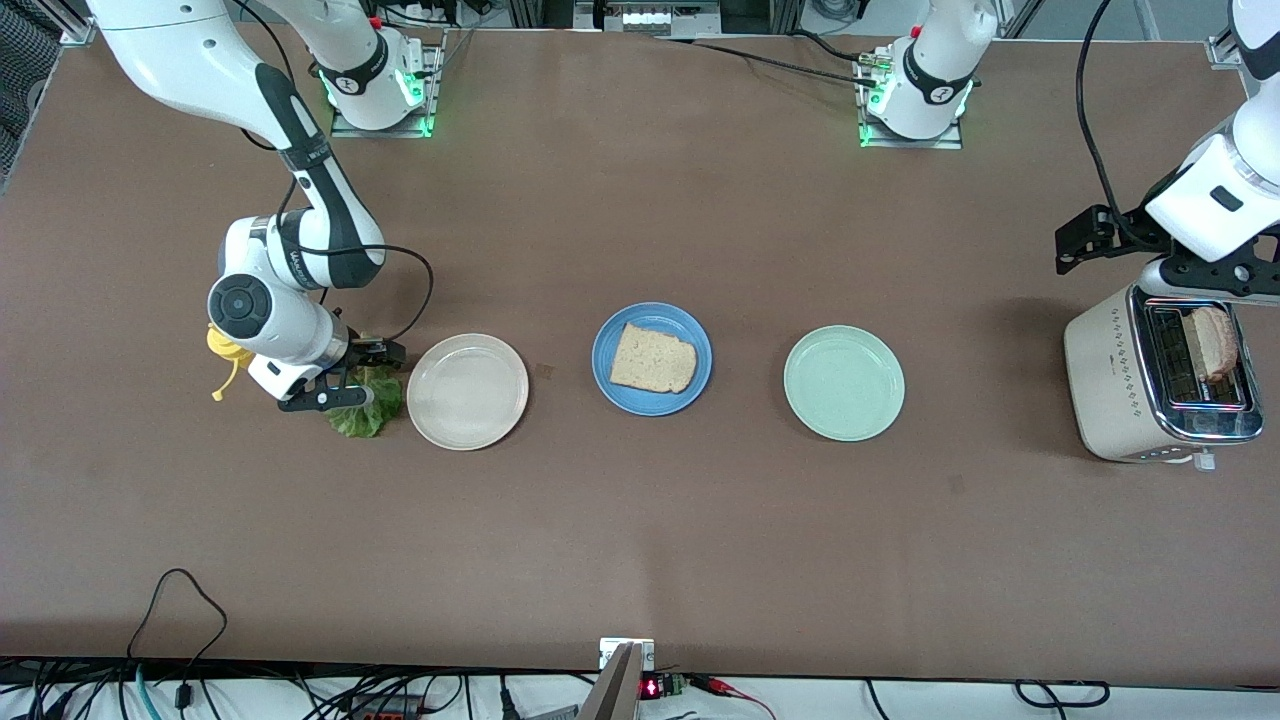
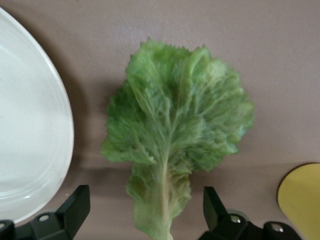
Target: Make sandwich in blue plate with both arms
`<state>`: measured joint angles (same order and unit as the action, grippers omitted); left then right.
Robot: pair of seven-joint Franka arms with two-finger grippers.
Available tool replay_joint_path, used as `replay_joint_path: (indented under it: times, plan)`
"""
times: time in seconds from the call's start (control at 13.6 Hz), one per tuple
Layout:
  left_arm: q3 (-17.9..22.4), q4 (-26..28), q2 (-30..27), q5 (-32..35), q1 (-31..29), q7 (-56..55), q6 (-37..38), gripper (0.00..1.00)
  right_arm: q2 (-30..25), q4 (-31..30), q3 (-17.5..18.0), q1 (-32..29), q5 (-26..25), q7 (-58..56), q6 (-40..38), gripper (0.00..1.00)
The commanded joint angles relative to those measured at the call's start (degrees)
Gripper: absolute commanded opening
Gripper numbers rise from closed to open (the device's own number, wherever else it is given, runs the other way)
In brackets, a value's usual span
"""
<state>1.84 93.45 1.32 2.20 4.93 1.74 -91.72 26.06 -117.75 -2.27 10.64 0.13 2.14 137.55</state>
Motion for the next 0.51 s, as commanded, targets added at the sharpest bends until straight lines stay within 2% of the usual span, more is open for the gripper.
replay_joint_path:
  times: [0.0,0.44]
  plan:
    - [0.7,-0.4,-0.5,-0.4,0.6,-0.5,1.6,1.00,-0.2,-0.9,-0.1,-0.4,0.4,-0.7,0.9,1.00]
    - [0.6,-0.6,-0.4,-0.4,0.6,-0.5,1.4,1.00,2.9,0.9,-0.4,-0.6,0.3,-0.7,2.8,0.98]
